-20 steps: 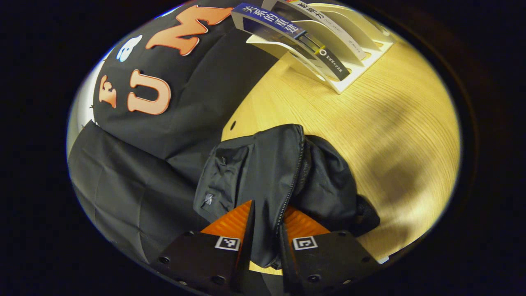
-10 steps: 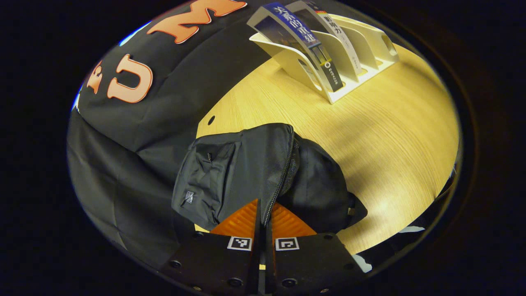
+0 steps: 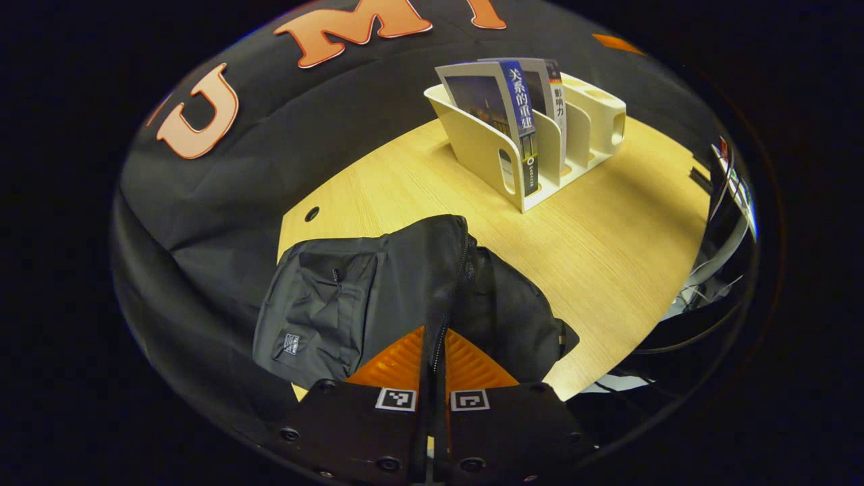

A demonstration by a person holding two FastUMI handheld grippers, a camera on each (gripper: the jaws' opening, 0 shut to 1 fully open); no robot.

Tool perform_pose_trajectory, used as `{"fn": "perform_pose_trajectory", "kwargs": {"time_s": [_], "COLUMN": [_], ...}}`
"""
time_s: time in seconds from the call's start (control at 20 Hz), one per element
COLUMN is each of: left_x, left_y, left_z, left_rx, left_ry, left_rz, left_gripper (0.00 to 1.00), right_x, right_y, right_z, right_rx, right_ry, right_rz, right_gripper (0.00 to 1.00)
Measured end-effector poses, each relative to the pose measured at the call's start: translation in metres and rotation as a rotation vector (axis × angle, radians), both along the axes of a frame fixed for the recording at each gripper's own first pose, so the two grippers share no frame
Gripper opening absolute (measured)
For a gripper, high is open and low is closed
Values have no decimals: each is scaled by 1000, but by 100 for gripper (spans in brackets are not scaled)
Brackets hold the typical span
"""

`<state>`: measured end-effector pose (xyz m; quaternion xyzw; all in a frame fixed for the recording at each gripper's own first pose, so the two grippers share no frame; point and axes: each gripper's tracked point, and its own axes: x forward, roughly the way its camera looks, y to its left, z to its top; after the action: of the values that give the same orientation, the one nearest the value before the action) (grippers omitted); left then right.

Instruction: Open the schoolbag, grab two books from the bookshelf and put them into the schoolbag.

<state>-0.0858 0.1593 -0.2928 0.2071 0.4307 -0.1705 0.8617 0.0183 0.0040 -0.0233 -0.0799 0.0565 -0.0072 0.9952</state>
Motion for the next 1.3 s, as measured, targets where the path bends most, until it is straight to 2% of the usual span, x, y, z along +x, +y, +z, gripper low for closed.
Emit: {"fn": "perform_pose_trajectory", "kwargs": {"time_s": [0.3, 0.5, 0.65, 0.85, 1.0, 1.3], "left_x": [9, 16, 19, 28, 36, 49], "left_y": [22, 36, 39, 45, 48, 66], "left_z": [35, 48, 54, 64, 73, 86], "left_rx": [-171, -203, -230, -276, -313, -324], "left_ry": [92, 134, 177, 241, 290, 325], "left_rz": [-75, -142, -181, -174, -163, -160], "left_gripper": [5, 5, 4, 5, 4, 5], "right_x": [27, 46, 64, 92, 107, 122], "right_y": [58, 89, 100, 119, 121, 133], "right_z": [0, 2, -8, -11, -14, -46], "right_rx": [-17, -11, -46, -64, -95, -43], "right_ry": [98, 154, 223, 299, 378, 647], "right_rz": [3, 23, 27, 46, 22, 15], "right_gripper": [98, 99, 99, 99, 99, 100]}}
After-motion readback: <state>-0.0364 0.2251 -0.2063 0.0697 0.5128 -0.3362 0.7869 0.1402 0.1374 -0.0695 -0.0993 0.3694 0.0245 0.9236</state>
